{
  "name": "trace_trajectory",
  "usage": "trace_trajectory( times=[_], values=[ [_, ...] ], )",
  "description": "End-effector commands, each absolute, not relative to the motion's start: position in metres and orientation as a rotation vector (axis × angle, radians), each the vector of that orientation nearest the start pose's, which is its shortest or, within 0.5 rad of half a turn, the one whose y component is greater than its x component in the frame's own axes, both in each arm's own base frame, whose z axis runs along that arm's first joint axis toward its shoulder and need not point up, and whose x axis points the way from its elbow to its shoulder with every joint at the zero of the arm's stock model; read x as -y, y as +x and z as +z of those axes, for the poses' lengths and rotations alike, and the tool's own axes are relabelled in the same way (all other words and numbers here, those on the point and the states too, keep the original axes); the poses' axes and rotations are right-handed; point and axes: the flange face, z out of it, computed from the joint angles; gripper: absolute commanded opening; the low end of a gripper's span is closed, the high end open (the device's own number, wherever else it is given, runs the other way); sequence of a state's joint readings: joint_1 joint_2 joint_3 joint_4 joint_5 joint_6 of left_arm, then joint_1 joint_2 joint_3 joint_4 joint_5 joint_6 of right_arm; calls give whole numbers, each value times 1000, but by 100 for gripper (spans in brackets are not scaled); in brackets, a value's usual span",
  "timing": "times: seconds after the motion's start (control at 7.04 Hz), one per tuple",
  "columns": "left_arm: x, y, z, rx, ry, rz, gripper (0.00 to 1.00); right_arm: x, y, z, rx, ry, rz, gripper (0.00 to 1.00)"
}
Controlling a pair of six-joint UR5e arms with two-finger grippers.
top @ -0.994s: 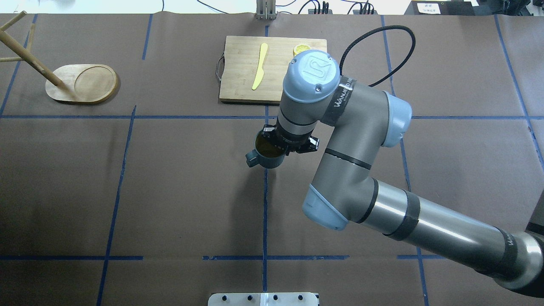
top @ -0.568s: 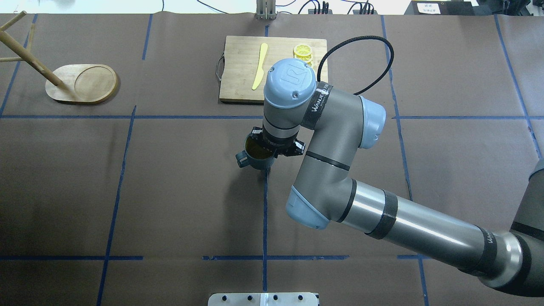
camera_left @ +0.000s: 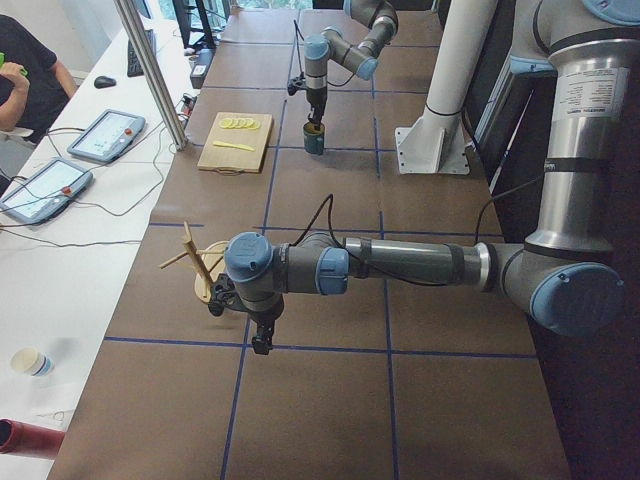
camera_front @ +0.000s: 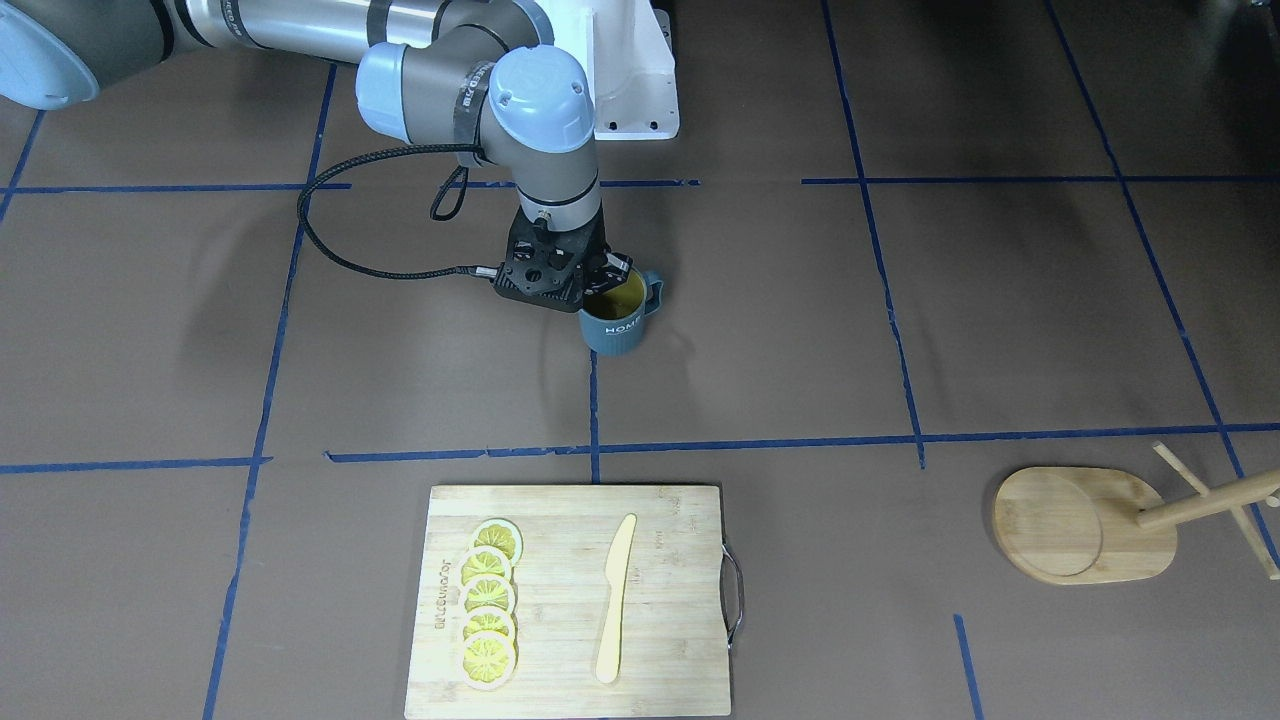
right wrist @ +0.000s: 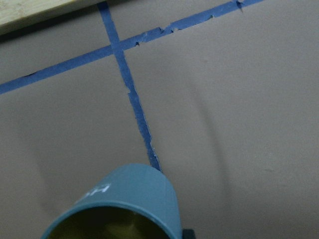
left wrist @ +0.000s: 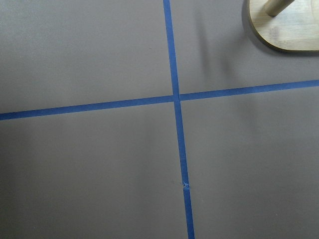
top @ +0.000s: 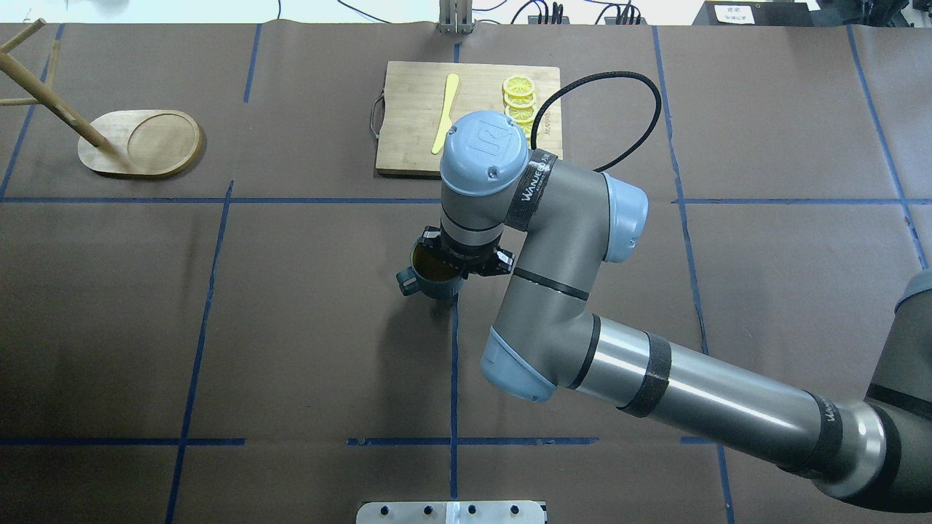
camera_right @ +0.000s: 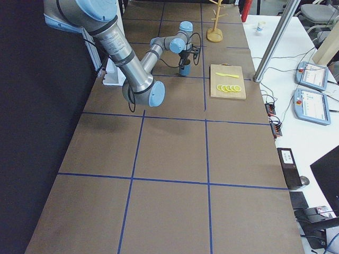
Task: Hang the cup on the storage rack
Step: 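Carry the teal mug with the right gripper to the table centre and set it down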
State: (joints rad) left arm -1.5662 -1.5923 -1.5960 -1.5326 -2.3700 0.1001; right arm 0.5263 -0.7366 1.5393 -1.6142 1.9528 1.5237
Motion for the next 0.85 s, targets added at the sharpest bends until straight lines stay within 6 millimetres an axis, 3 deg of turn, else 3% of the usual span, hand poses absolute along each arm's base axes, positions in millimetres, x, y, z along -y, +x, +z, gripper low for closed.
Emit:
trace_trajectory(
  times=[0.0,0.14,0.71],
  values=[
    [501,-60,638,-798,46,103,100,446,-579,163,865,-124,294,83],
    [501,-60,637,-798,47,102,100,446,-579,161,878,-122,297,99],
    [503,-60,633,-797,72,113,100,451,-570,154,901,-109,300,100]
  ],
)
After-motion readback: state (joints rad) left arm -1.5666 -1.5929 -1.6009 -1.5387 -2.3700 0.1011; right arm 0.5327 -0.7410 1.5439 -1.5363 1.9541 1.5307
